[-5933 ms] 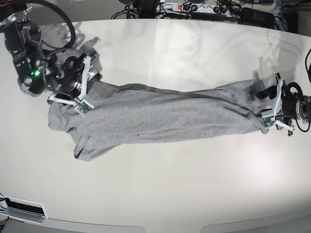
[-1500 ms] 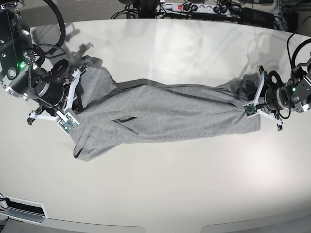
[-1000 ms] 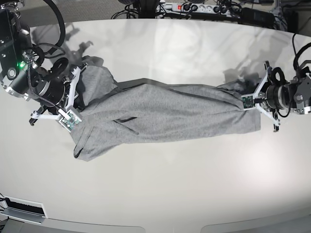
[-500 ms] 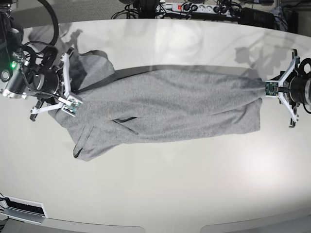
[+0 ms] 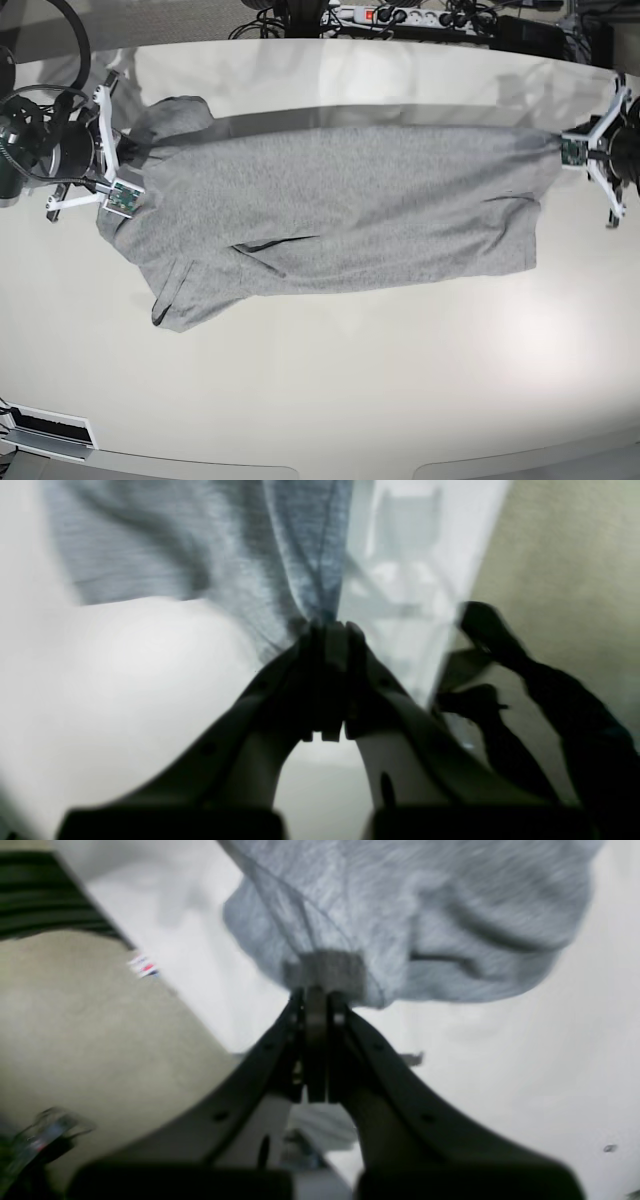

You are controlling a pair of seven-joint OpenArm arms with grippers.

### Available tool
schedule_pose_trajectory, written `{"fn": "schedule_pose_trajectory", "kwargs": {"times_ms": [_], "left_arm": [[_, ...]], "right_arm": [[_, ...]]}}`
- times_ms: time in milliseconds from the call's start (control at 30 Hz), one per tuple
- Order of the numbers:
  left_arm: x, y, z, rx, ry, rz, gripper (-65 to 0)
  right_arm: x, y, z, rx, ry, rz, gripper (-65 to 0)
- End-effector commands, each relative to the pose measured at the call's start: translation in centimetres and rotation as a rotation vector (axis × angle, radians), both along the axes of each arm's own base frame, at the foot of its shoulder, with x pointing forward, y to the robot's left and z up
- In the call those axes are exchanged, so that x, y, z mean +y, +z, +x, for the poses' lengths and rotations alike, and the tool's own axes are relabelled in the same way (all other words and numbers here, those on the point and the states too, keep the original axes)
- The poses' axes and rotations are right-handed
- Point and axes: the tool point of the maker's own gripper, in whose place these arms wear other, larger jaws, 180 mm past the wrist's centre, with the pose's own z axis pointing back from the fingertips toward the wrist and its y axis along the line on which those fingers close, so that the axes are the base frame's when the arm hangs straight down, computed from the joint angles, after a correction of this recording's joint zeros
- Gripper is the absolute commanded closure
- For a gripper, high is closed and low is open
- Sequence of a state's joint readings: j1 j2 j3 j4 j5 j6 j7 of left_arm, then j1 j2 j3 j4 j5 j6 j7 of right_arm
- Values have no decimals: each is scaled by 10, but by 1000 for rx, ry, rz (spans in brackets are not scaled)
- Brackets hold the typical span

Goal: Layout the t-shirt on the table in an organized manner, then fold the t-shirt properly
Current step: 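Lift the shirt with both grippers and lay it down spread out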

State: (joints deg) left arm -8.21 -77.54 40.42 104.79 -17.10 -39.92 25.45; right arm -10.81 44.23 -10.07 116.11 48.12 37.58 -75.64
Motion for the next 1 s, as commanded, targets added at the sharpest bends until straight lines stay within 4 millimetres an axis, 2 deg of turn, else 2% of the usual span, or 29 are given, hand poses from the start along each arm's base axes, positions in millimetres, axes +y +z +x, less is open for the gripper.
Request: {"fn": "schedule_pose_trajectory", "kwargs": {"times_ms": [0, 100, 333, 533, 633, 833, 867, 900, 967], "left_arm": [[10, 6, -2, -4, -12, 33, 0], [13, 0, -27, 61, -39, 55, 0], [17, 4, -73, 157, -145, 98, 0], [16, 1, -78, 164, -170, 102, 0], [12, -1, -78, 164, -169, 92, 0], [5, -4, -79, 165, -162, 72, 0], [4, -4, -80, 171, -154, 64, -25], [3, -3, -81, 174, -148, 60, -86], [6, -4, -81, 181, -137, 79, -235]], "right_arm": [[-4, 6, -2, 8, 20, -3, 0], [-4, 5, -26, 109, 55, 22, 0], [21, 14, -74, 296, 77, 220, 0], [37, 19, -102, 401, 70, 321, 0], [38, 17, -115, 438, 67, 330, 0], [40, 16, -119, 449, 67, 338, 0], [40, 17, -119, 450, 67, 341, 0], [41, 18, -119, 455, 66, 352, -67], [46, 22, -120, 465, 65, 382, -243]]}}
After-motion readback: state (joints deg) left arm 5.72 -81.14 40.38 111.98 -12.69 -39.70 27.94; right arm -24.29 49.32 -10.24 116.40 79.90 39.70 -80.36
